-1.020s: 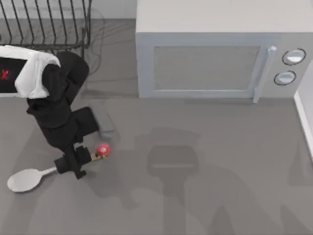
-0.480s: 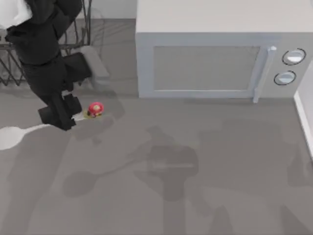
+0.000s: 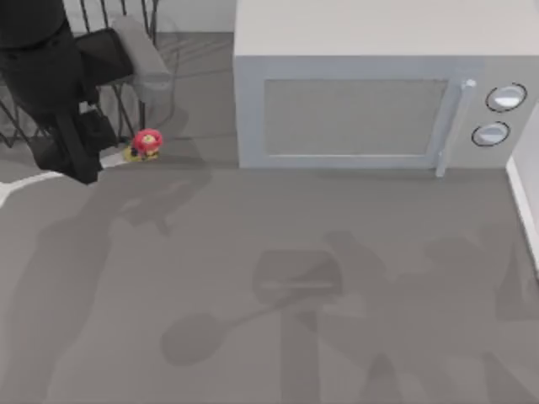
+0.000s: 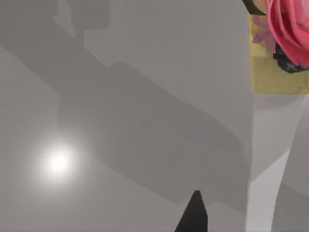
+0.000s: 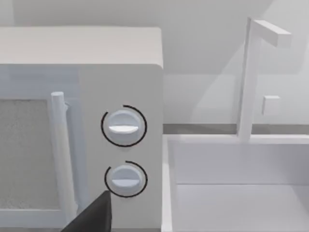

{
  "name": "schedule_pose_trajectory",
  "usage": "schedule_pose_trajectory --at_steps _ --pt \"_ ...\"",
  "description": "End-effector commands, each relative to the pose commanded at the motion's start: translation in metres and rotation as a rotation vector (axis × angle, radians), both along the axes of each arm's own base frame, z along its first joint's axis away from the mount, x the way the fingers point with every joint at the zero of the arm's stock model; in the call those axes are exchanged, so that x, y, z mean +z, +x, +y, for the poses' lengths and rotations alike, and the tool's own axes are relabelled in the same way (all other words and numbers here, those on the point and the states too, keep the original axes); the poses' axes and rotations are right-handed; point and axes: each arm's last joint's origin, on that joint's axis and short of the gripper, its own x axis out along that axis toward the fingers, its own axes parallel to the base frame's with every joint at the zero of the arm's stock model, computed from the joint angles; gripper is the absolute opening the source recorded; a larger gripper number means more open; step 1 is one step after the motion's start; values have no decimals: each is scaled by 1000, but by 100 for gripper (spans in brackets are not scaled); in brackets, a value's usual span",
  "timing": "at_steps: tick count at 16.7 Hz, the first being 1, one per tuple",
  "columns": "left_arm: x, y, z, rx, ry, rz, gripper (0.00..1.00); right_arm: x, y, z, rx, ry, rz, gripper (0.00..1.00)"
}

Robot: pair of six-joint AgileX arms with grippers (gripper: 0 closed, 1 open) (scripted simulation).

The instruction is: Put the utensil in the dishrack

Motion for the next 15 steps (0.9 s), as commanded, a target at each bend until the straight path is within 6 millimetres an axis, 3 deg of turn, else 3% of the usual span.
schedule_pose_trajectory --at_steps 4,7,15 --pt "0 0 2 13 -6 -11 0 0 0 0 0 0 0 100" --pt "10 -4 16 111 -61 -111 0 0 0 0 0 0 0 100" --pt "59 -38 89 617 -430 -728 0 0 0 0 0 0 0 100"
